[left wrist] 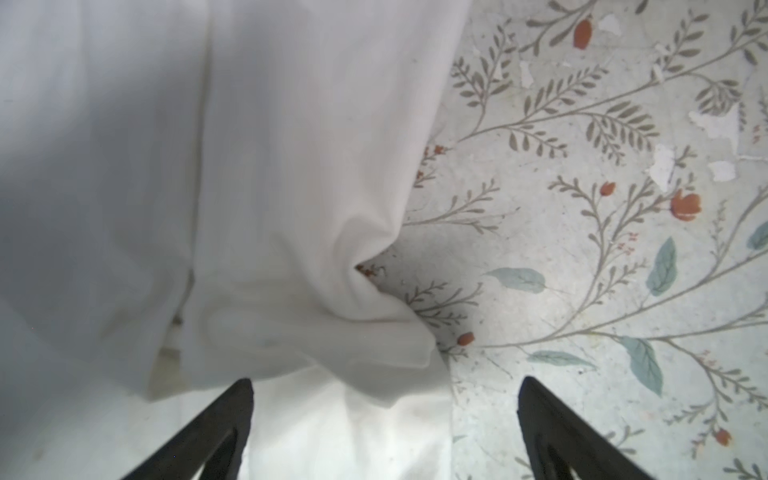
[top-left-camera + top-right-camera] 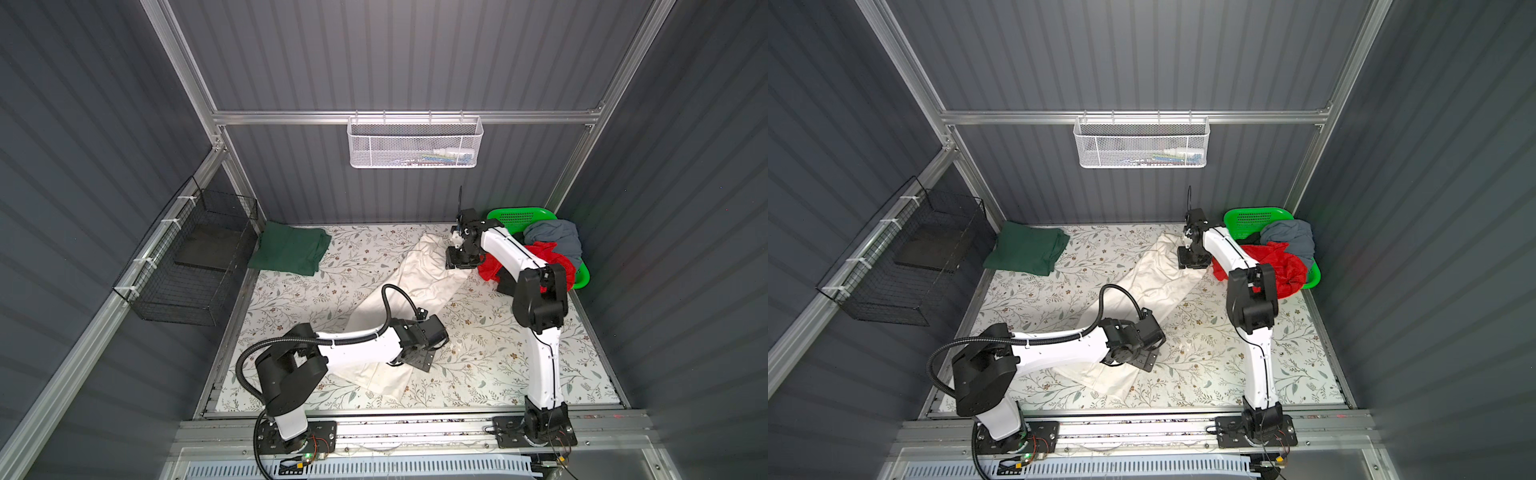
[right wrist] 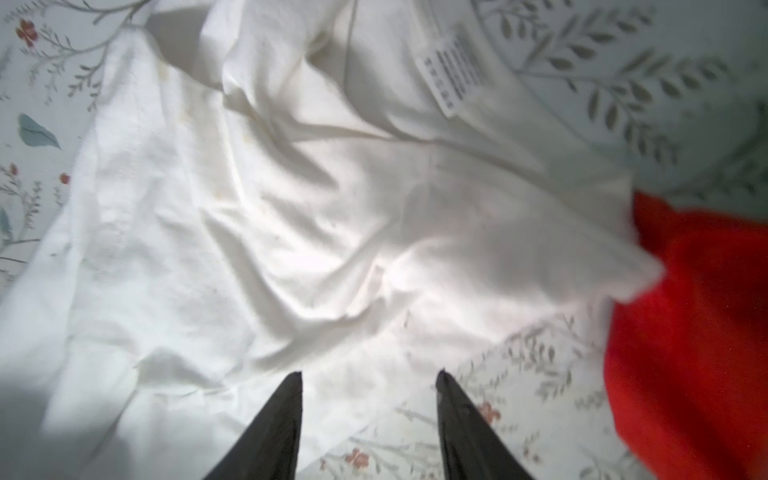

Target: Fold and stack the t-shirts

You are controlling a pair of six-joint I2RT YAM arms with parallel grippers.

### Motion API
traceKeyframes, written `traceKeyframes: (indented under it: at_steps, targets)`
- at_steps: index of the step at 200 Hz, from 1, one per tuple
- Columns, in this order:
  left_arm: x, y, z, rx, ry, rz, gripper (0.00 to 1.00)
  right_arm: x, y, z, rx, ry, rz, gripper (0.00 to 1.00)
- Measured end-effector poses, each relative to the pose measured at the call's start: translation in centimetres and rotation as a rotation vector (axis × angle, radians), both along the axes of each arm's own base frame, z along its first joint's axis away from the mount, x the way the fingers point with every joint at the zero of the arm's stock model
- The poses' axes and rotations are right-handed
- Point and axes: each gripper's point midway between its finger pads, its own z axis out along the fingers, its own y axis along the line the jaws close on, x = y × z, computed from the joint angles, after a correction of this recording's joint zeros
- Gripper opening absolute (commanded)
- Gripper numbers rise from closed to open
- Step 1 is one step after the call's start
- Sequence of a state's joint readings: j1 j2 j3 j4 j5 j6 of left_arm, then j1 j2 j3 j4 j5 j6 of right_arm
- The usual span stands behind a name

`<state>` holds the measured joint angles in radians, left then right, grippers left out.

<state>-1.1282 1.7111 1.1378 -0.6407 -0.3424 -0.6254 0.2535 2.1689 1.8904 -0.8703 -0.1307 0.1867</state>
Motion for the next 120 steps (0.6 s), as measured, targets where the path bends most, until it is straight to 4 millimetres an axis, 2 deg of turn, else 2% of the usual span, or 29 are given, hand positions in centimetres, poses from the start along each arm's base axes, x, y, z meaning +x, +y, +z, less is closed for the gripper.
traceKeyframes:
  at_steps: [21,39,70,99,120]
  targets:
    - [1.0,1.1,2.0,-0.036,-0.038,0.042,1.0,-1.6,-1.6,2.0,0.036,-0.049,-0.105,0.52]
    - [2.4,3.5,2.7,-0.069,-0.043,0.119,1.0,-2.7,-2.9,2.4,0.068,-0.078,-0.2,0.5]
    - [3.7,8.3,1.4,-0.041,-0.036,0.229,1.0,-3.6,-3.5,0.4,0.092,-0.043,-0.29,0.48]
    - [3.3,10.7,0.0,-0.02,-0.015,0.273,0.99,-3.3,-3.4,-2.0,0.09,0.003,-0.321,0.43]
    - [3.1,11.9,-0.9,-0.003,-0.003,0.297,0.91,-2.6,-3.5,-3.2,0.073,0.025,-0.335,0.43]
